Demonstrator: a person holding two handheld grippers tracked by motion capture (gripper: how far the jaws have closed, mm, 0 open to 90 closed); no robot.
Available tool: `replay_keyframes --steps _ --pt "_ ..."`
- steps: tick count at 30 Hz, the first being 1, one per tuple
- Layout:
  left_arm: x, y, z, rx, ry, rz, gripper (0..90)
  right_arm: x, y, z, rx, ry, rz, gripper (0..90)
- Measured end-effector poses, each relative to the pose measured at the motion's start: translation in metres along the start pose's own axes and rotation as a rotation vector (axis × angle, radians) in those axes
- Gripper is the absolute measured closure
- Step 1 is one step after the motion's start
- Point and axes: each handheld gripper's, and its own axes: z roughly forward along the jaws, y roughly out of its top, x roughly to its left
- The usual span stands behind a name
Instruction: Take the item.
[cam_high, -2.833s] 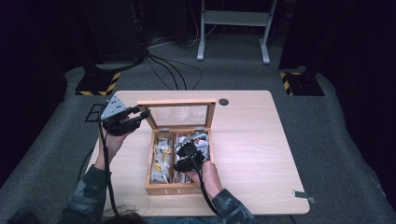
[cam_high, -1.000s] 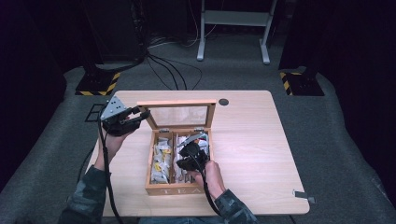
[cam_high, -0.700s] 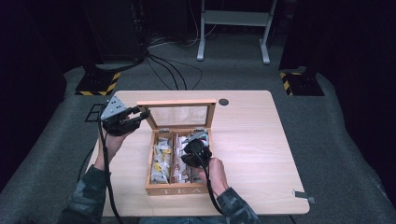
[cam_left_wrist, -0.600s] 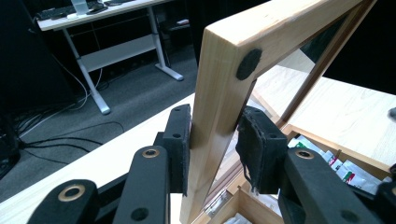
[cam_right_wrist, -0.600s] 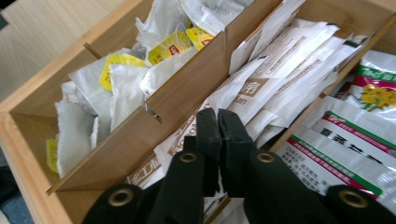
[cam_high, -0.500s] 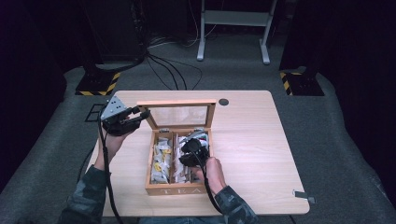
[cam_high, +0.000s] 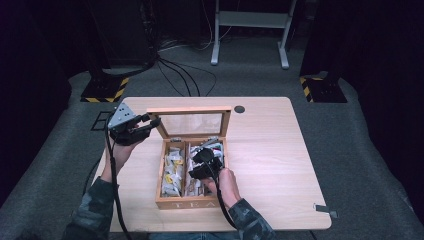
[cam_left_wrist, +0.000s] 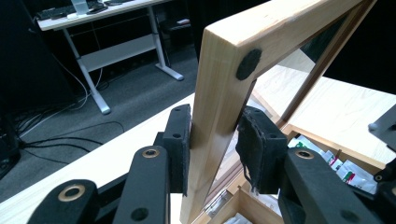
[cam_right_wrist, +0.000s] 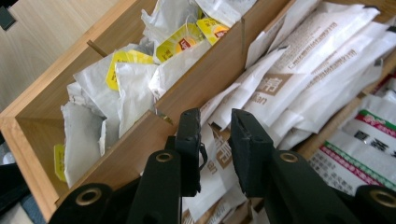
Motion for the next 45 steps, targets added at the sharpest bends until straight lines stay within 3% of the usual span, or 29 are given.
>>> replay_keyframes --steps 8,13,16,21,24,29,30,33,45 --pt "0.000 0.001 0.000 0.003 0.000 -0.003 65.0 0.005 -0.006 0.002 0.037 0.026 0.002 76.5" --pt "0.000 0.001 0.000 0.006 -0.003 -0.004 65.0 0.007 -0.007 0.007 0.051 0.040 0.013 88.9" --pt "0.000 0.001 0.000 0.006 -0.002 -0.005 65.0 0.006 -0.008 0.007 0.042 0.043 0.010 90.0" --pt "0.000 0.001 0.001 0.004 0.000 -0.006 65.0 0.009 -0.010 -0.005 -0.005 0.025 -0.011 90.0" --pt "0.001 0.001 0.001 0.005 0.000 -0.001 65.0 0.006 -0.011 -0.014 -0.065 0.016 -0.046 90.0" --pt "0.001 0.001 0.001 0.003 0.003 -0.003 65.1 0.004 -0.009 -0.033 -0.150 0.006 -0.062 90.0" --pt "0.001 0.001 0.001 0.003 0.003 -0.003 65.1 0.005 -0.008 -0.037 -0.153 0.004 -0.038 90.0" --pt "0.001 0.001 0.001 0.004 0.002 -0.003 65.1 0.005 -0.005 -0.048 -0.202 -0.003 -0.067 90.0" --pt "0.000 0.001 0.001 0.000 0.003 -0.006 65.1 0.011 0.001 -0.077 -0.285 -0.027 -0.089 90.0"
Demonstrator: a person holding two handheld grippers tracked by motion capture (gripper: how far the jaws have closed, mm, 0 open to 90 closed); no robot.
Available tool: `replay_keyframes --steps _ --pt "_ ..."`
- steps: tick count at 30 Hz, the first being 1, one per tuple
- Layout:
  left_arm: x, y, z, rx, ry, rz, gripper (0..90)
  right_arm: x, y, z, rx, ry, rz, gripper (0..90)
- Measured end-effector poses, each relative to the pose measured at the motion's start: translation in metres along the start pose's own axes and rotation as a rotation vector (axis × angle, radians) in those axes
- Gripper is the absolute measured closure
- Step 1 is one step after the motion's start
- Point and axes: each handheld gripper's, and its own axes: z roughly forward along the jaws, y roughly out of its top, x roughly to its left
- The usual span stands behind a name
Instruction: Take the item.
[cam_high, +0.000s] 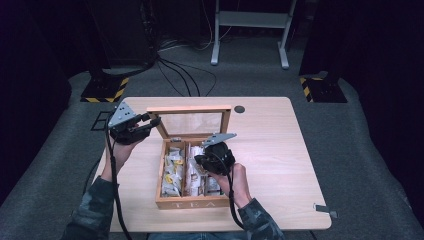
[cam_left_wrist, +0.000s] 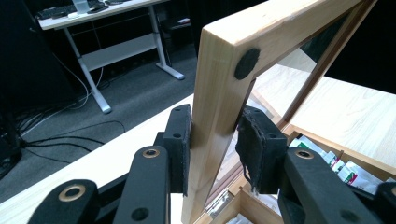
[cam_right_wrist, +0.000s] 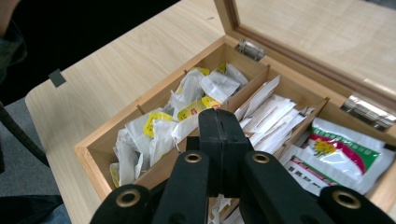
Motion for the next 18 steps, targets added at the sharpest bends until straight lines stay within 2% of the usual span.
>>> replay_keyframes --steps 9,10,18 --pt "0.000 0.000 0.000 0.001 0.000 -0.003 65.0 -0.007 0.007 -0.026 -0.059 -0.026 -0.012 90.0" --pt "0.000 0.000 0.000 0.000 0.000 -0.004 65.0 -0.008 0.007 -0.028 -0.067 -0.033 0.005 90.0" --pt "-0.001 0.000 -0.001 0.002 -0.001 0.000 65.0 -0.023 0.004 -0.052 -0.116 -0.077 0.031 90.0"
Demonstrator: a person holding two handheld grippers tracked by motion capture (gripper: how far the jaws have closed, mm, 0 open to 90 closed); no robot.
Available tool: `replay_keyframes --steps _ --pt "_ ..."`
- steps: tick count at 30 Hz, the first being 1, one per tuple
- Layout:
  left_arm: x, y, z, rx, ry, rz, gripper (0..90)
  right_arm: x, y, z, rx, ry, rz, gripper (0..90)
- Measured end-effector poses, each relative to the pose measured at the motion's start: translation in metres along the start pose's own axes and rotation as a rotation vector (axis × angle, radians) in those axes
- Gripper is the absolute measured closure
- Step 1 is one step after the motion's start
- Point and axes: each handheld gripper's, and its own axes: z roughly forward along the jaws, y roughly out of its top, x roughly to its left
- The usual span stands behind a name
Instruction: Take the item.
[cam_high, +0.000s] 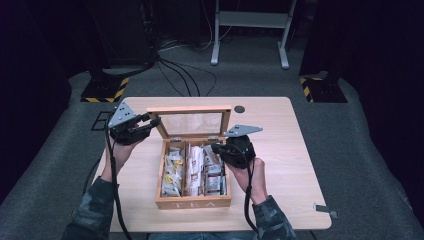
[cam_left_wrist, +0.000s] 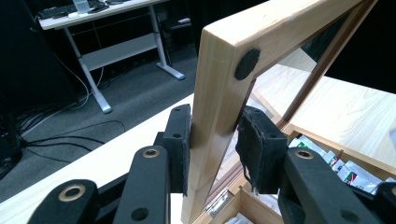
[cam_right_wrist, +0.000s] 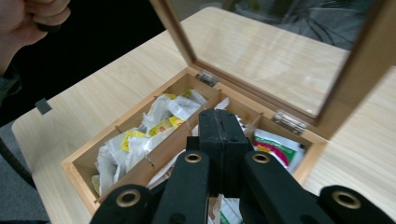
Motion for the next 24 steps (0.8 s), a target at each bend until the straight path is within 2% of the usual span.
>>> replay_keyframes --steps 14,18,22,24 --pt "0.000 0.000 -0.001 0.004 0.001 0.007 65.0 -0.040 -0.017 -0.044 -0.059 -0.130 0.086 90.0" --pt "0.000 0.000 -0.001 0.004 0.001 0.006 65.0 -0.056 -0.028 -0.051 -0.064 -0.166 0.115 90.0" --pt "-0.001 0.000 -0.001 0.003 0.003 0.005 65.0 -0.072 -0.043 -0.053 -0.046 -0.205 0.148 90.0" --pt "-0.001 0.000 -0.001 0.004 0.003 0.007 65.0 -0.083 -0.053 -0.052 -0.034 -0.206 0.187 90.0"
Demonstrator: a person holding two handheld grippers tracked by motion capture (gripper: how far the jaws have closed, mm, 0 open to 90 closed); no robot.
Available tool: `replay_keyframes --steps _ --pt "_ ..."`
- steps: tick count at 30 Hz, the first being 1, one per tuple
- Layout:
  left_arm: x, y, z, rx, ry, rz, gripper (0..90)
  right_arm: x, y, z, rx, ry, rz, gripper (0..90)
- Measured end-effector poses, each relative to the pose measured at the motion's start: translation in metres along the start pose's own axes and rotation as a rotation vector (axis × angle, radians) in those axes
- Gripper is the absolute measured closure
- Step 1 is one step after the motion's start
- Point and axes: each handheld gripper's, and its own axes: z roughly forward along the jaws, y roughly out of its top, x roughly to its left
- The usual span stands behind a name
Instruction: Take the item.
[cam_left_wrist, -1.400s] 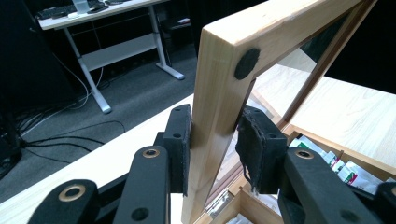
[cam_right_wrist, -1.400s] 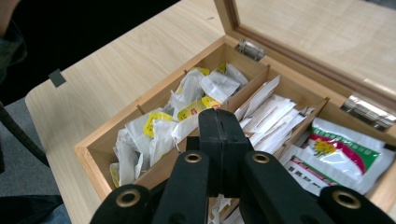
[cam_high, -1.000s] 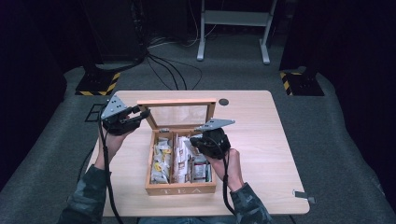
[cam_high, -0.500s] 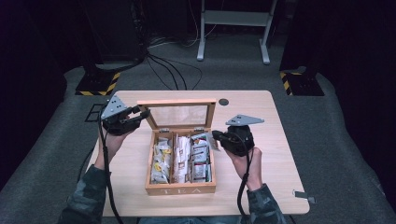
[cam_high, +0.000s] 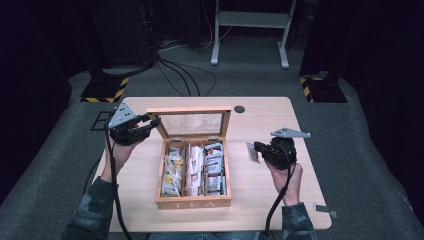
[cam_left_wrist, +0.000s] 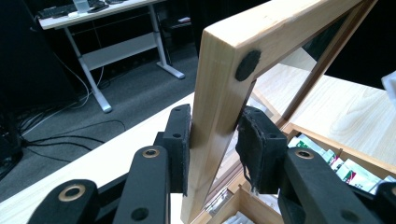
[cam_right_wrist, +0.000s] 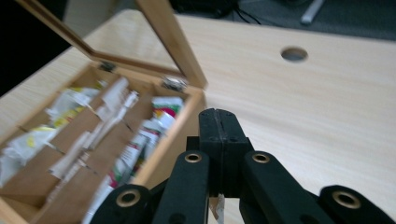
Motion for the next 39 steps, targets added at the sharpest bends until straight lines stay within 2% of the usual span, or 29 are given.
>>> replay_keyframes --steps 6,8,13,19,22,25,28,33,36,38,39 --pt "-0.001 -0.001 -0.001 0.000 0.001 0.002 65.0 -0.029 -0.022 0.011 0.032 -0.040 0.073 90.0" --pt "-0.002 -0.001 -0.001 -0.002 0.004 0.003 65.0 -0.037 -0.029 0.016 0.048 -0.068 0.084 90.0" --pt "-0.002 -0.001 -0.001 -0.004 0.005 0.002 65.0 -0.060 -0.049 0.028 0.065 -0.084 0.148 90.0" --pt "-0.003 -0.002 -0.002 0.000 0.002 0.007 65.0 -0.081 -0.067 0.040 0.087 -0.118 0.199 90.0" --pt "-0.004 -0.002 -0.003 -0.003 0.004 0.007 64.9 -0.088 -0.072 0.039 0.066 -0.129 0.230 90.0" --pt "-0.005 -0.003 -0.003 -0.005 0.009 0.012 64.9 -0.095 -0.076 0.039 0.073 -0.174 0.226 90.0" --pt "-0.006 -0.004 -0.004 -0.006 0.007 0.014 64.9 -0.101 -0.082 0.041 0.086 -0.197 0.228 88.4" --pt "-0.007 -0.004 -0.005 -0.004 0.005 0.016 64.8 -0.107 -0.094 0.044 0.102 -0.216 0.218 59.5" --pt "-0.008 -0.004 -0.006 -0.001 0.008 0.021 64.9 -0.107 -0.100 0.039 0.083 -0.206 0.206 36.5" --pt "-0.008 -0.004 -0.006 -0.001 0.006 0.021 64.9 -0.105 -0.105 0.033 0.066 -0.200 0.183 24.5" --pt "-0.008 -0.004 -0.006 -0.001 0.007 0.022 64.8 -0.103 -0.107 0.030 0.055 -0.200 0.179 21.7"
